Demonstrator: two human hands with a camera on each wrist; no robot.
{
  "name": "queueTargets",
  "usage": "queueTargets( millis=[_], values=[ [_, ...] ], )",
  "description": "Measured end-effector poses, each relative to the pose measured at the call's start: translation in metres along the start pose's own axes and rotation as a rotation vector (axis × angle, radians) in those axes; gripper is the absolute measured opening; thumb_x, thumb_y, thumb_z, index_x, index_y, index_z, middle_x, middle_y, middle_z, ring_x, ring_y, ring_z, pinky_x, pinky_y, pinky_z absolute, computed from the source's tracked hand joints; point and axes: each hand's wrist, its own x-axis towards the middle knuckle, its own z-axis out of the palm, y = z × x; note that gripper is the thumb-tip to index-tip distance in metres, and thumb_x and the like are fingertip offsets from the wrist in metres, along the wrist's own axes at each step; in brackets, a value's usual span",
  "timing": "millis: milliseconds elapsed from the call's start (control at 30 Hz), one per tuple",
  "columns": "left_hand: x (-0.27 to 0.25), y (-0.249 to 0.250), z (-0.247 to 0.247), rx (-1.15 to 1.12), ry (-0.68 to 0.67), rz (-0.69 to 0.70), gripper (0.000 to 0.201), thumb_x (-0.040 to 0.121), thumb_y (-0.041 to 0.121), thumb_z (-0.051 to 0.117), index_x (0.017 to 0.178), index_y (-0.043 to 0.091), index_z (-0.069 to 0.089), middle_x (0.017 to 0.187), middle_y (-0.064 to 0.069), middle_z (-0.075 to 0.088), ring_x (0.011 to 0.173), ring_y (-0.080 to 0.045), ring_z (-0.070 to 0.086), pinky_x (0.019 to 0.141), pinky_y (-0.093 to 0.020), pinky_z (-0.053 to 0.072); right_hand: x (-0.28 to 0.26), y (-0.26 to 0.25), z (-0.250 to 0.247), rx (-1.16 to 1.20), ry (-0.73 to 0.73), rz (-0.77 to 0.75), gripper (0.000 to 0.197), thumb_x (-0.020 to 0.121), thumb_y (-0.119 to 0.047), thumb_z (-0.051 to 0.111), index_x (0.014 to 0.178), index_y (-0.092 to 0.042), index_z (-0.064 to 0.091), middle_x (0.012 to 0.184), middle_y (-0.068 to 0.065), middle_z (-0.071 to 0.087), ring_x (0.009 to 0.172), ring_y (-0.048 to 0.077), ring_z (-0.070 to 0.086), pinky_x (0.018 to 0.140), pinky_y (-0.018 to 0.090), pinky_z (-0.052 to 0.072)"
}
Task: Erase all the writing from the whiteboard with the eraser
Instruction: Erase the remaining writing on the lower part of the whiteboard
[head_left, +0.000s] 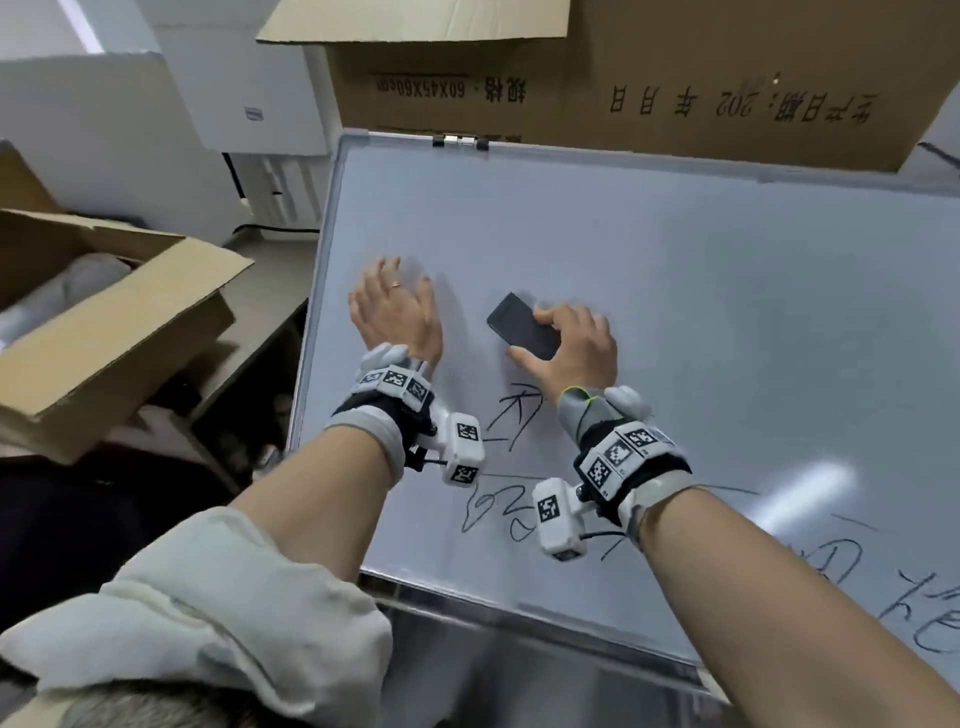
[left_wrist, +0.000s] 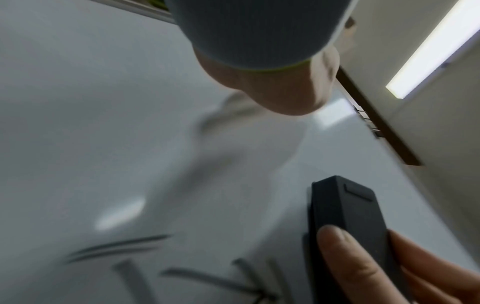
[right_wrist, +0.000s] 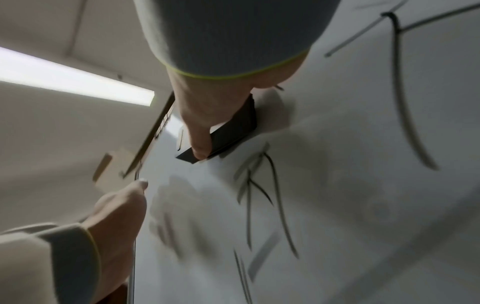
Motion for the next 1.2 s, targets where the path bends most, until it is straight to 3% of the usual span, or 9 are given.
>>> queueTargets(
  millis=[200,300,400,533,600,800,900,1000,1200],
  values=[
    [-0.11,-0.066,-0.007,0.089,-0.091,-0.432,0.053,0.097,0.04,0.049,0.139,0.009,0.047,0.147,-0.013,0.045,0.138,-0.03,0.035,0.116,-0.046,0.021,-0.085,-0.001,0.032,-0.111,-0.236,-0.198,0.05,0.062,-0.053,0.078,0.105,-0.031,0.064,0.1,-0.004,0.063,0.092,0.028,0.054,0.078,0.04,0.04],
    [-0.143,-0.085,-0.011,0.016,-0.182,-0.547,0.061,0.097,0.039,0.05,0.15,0.014,0.033,0.158,-0.012,0.027,0.144,-0.032,0.024,0.116,-0.046,0.019,-0.1,0.0,0.033,-0.133,-0.279,-0.186,0.05,0.062,-0.054,0.077,0.105,-0.032,0.064,0.102,-0.006,0.063,0.095,0.025,0.053,0.079,0.038,0.037],
    [-0.156,-0.095,-0.015,-0.022,-0.294,-0.535,0.073,0.097,0.045,0.051,0.156,0.02,0.017,0.164,-0.01,0.009,0.148,-0.032,0.01,0.118,-0.045,0.014,-0.084,-0.004,0.018,-0.107,-0.25,-0.134,0.051,0.066,-0.051,0.077,0.11,-0.03,0.062,0.108,-0.005,0.062,0.1,0.025,0.051,0.082,0.036,0.034],
    [-0.152,-0.1,-0.017,-0.058,-0.307,-0.539,0.081,0.093,0.049,0.057,0.157,0.02,0.016,0.164,-0.01,0.006,0.149,-0.032,0.007,0.119,-0.045,0.011,-0.048,-0.007,-0.002,-0.062,0.006,-0.009,0.054,0.066,-0.045,0.081,0.111,-0.025,0.061,0.11,0.001,0.062,0.103,0.026,0.052,0.083,0.035,0.035],
    [-0.151,-0.103,-0.016,-0.08,-0.293,-0.543,0.082,0.092,0.048,0.06,0.156,0.019,0.019,0.164,-0.01,0.009,0.149,-0.033,0.008,0.119,-0.044,0.011,-0.043,-0.003,0.0,-0.088,0.035,0.028,0.054,0.065,-0.045,0.08,0.111,-0.026,0.061,0.11,0.001,0.062,0.105,0.028,0.052,0.083,0.036,0.035],
    [-0.153,-0.108,-0.015,-0.09,-0.241,-0.516,0.08,0.089,0.05,0.062,0.154,0.021,0.026,0.161,-0.008,0.015,0.146,-0.031,0.013,0.117,-0.043,0.017,-0.115,-0.016,0.043,-0.237,-0.208,-0.203,0.054,0.062,-0.049,0.081,0.106,-0.025,0.063,0.1,0.002,0.063,0.089,0.029,0.054,0.074,0.038,0.04],
    [-0.154,-0.116,-0.017,-0.091,-0.227,-0.516,0.068,0.093,0.05,0.055,0.152,0.026,0.031,0.16,-0.004,0.02,0.144,-0.029,0.018,0.114,-0.045,0.022,-0.159,-0.021,0.062,-0.285,-0.28,-0.258,0.055,0.06,-0.052,0.082,0.103,-0.024,0.063,0.098,0.001,0.063,0.085,0.028,0.053,0.071,0.037,0.04],
    [-0.15,-0.127,-0.023,-0.051,-0.243,-0.484,0.054,0.098,0.048,0.046,0.149,0.029,0.037,0.158,-0.002,0.025,0.14,-0.028,0.025,0.111,-0.051,0.025,-0.162,-0.023,0.06,-0.305,-0.291,-0.279,0.053,0.062,-0.053,0.08,0.104,-0.025,0.063,0.097,0.001,0.064,0.084,0.028,0.054,0.072,0.037,0.039],
    [-0.149,-0.126,-0.027,-0.067,-0.275,-0.453,0.065,0.088,0.049,0.063,0.144,0.024,0.041,0.153,-0.008,0.028,0.137,-0.031,0.028,0.109,-0.049,0.03,-0.106,-0.013,0.024,-0.163,-0.037,0.071,0.053,0.063,-0.044,0.082,0.109,-0.025,0.062,0.105,-0.001,0.063,0.099,0.027,0.053,0.082,0.033,0.035]
  ],
)
